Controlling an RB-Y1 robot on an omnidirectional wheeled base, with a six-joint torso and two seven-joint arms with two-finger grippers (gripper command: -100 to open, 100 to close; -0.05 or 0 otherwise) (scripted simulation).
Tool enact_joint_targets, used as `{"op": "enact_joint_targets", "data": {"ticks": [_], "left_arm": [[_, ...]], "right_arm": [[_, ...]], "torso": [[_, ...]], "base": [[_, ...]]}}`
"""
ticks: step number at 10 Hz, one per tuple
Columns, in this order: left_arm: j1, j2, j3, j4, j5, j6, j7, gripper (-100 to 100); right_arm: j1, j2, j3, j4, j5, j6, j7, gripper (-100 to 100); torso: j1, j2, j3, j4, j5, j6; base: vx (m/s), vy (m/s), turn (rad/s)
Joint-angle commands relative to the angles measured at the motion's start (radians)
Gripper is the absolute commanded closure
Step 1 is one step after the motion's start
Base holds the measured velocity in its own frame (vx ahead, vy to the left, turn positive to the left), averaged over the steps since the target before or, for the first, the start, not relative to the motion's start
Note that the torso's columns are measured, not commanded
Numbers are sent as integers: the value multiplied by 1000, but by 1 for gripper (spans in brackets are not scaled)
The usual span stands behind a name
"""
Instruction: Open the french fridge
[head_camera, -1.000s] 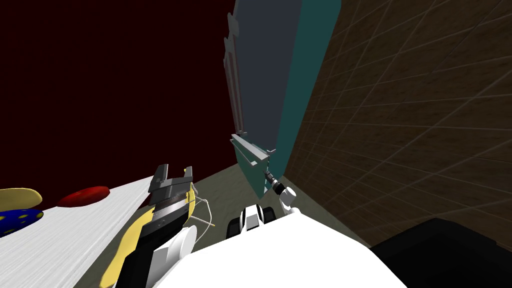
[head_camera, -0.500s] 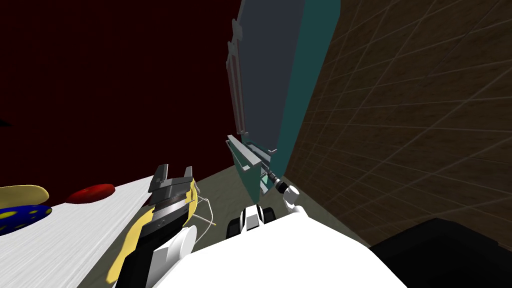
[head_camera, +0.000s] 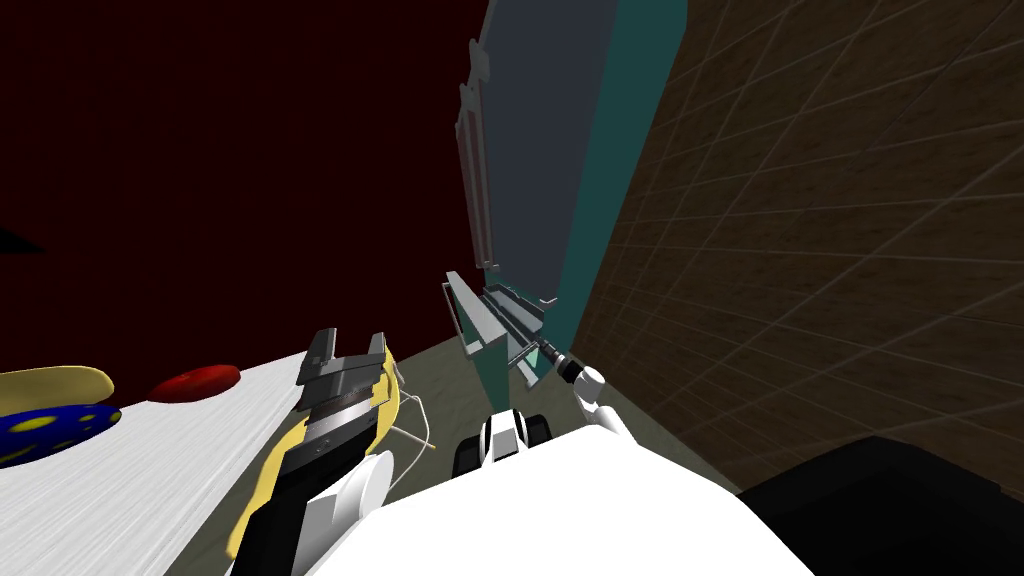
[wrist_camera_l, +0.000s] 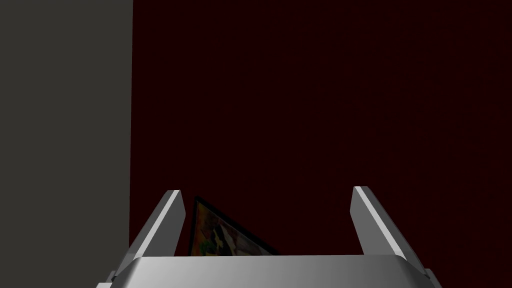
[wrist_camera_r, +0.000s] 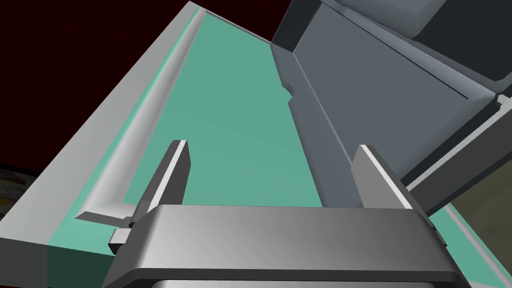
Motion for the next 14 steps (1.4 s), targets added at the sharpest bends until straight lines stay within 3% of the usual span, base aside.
{"op": "enact_joint_targets", "data": {"ticks": [1,9,11,12,14], "left_arm": [[0,0,0,0,0,0,0,0],[0,0,0,0,0,0,0,0],[0,0,0,0,0,0,0,0],[0,0,0,0,0,0,0,0],[0,0,0,0,0,0,0,0]], "right_arm": [[-25,-6,18,-22,18,-27,-23,-100],[-40,165,28,-44,14,-38,-42,-100],[-59,148,36,-53,29,-69,-70,-100],[-50,151,30,-47,21,-50,-53,-100],[-74,122,44,-63,41,-93,-113,-100]], "torso": [[3,0,0,0,1,0],[-1,-1,0,0,0,0],[-1,0,0,0,0,0],[-1,0,0,0,0,0],[-1,1,0,0,0,0]], "base": [[16,154,59],[-12,50,8],[-2,2,8],[0,0,0],[-32,1,50]]}}
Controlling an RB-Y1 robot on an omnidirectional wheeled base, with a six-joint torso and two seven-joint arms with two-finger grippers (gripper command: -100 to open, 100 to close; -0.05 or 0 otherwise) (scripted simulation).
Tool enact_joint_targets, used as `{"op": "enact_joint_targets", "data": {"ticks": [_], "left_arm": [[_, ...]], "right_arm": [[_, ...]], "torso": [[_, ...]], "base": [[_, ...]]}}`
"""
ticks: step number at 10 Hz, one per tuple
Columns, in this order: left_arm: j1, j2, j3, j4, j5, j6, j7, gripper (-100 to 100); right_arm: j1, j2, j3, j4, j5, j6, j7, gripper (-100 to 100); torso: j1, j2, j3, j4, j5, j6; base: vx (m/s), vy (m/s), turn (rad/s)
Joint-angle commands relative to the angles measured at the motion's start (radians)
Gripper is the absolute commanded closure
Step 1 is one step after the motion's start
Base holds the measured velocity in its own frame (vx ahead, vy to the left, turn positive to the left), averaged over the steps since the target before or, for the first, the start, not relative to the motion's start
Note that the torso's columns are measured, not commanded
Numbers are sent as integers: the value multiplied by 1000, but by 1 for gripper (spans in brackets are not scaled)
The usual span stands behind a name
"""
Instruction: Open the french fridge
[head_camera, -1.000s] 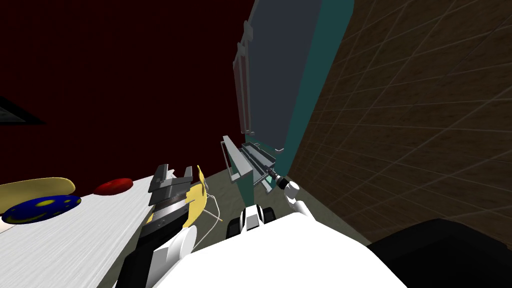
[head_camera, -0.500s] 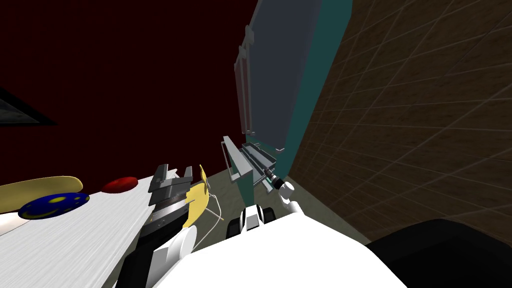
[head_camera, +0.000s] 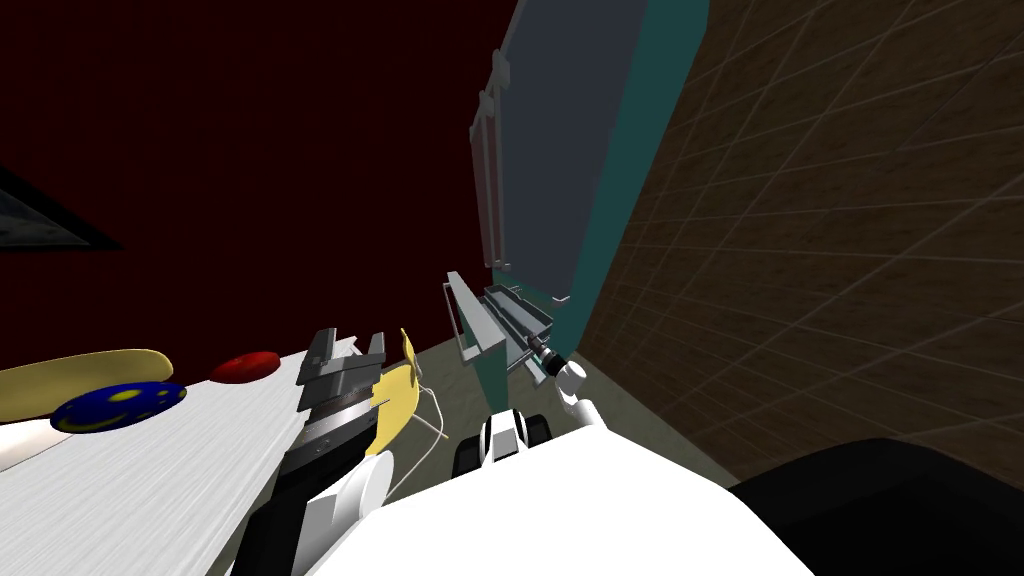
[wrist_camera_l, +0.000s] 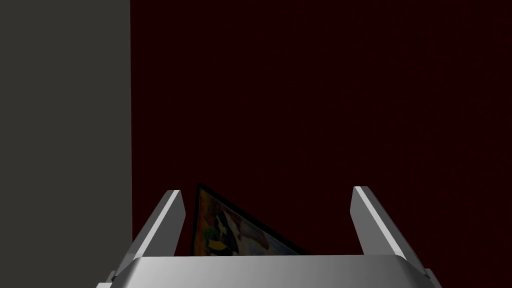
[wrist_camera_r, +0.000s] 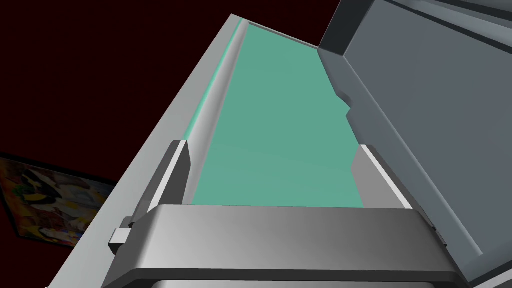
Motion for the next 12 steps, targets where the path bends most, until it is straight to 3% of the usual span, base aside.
{"op": "enact_joint_targets", "data": {"ticks": [1,8,9,10,12], "left_arm": [[0,0,0,0,0,0,0,0],[0,0,0,0,0,0,0,0],[0,0,0,0,0,0,0,0],[0,0,0,0,0,0,0,0],[0,0,0,0,0,0,0,0]], "right_arm": [[-24,-33,19,-24,27,-53,-71,-100],[-105,-129,67,-75,97,-194,-268,-100],[-95,-123,61,-72,90,-177,-248,-100],[-96,-125,61,-73,91,-181,-255,0],[-96,-125,61,-73,91,-181,-254,0]], "torso": [[0,1,1,0,0,0],[1,0,0,0,0,0],[0,0,0,0,0,0],[0,-2,-1,-1,0,0],[0,-2,-1,-1,0,0]], "base": [[-62,0,55],[-63,1,53],[-26,-1,12],[-6,0,-3],[0,0,0]]}}
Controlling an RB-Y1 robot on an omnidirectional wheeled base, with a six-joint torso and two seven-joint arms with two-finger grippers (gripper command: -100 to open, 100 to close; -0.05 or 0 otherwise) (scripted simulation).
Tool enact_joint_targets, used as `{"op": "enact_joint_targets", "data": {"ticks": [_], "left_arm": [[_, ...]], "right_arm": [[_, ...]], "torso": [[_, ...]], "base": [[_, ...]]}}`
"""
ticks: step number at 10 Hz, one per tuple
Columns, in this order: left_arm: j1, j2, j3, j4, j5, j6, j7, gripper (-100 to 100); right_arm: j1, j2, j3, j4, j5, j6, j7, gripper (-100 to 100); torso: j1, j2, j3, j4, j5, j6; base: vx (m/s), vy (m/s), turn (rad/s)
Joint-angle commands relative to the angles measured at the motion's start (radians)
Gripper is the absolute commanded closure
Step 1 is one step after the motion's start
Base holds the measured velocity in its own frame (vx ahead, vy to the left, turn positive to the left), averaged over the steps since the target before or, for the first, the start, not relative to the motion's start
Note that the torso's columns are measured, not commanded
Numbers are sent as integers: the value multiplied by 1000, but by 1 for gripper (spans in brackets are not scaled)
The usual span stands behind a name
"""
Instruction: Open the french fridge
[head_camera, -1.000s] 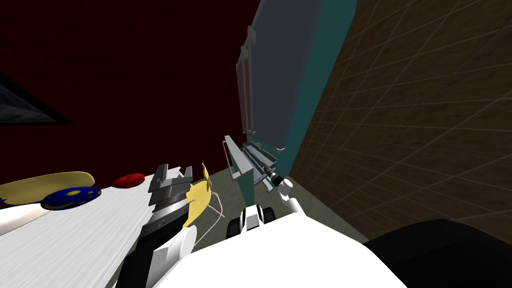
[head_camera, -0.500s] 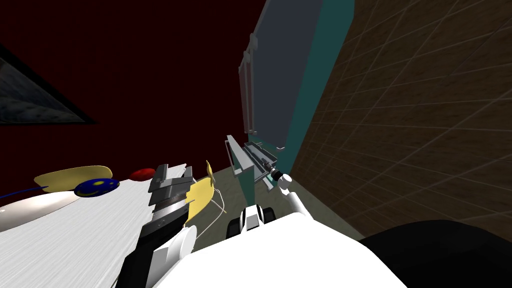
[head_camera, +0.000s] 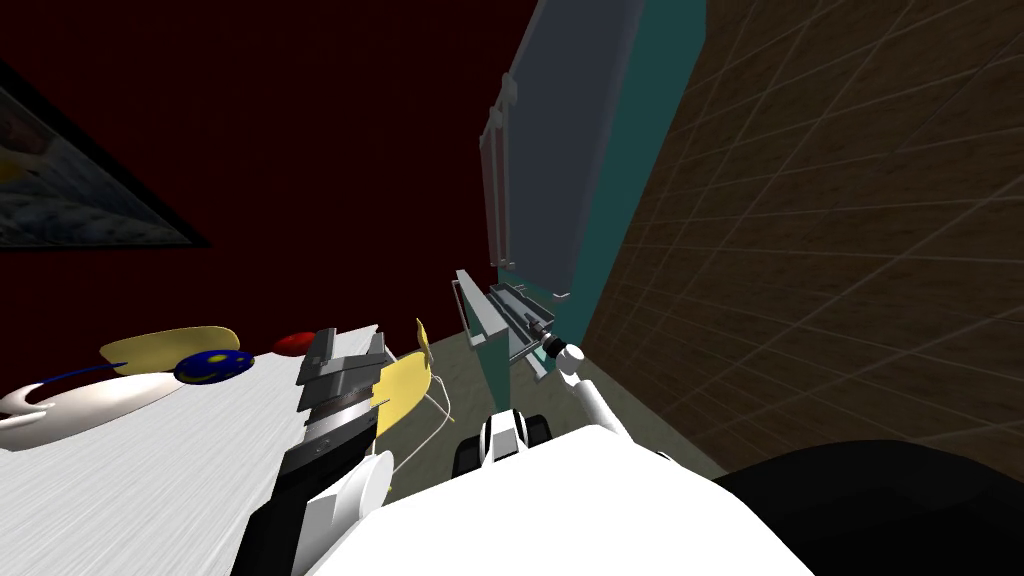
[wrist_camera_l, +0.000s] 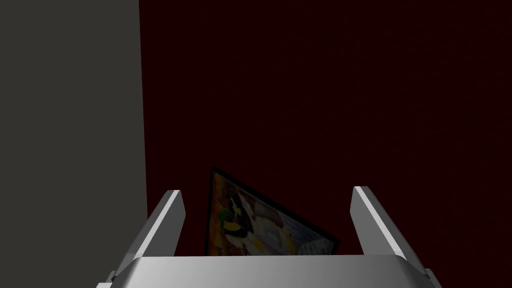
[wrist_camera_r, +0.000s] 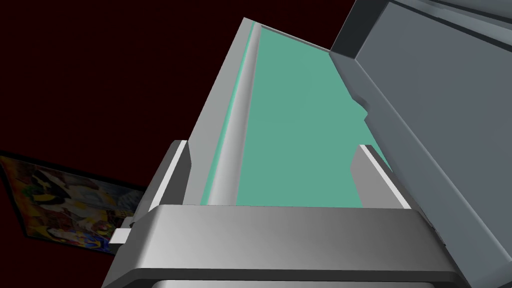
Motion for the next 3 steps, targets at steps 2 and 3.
{"op": "enact_joint_targets", "data": {"ticks": [2,3], "left_arm": [[0,0,0,0,0,0,0,0],[0,0,0,0,0,0,0,0]], "right_arm": [[0,0,0,0,0,0,0,0],[0,0,0,0,0,0,0,0]], "torso": [[0,2,1,0,0,0],[0,2,1,1,0,0]], "base": [[0,0,0],[0,0,0]]}}
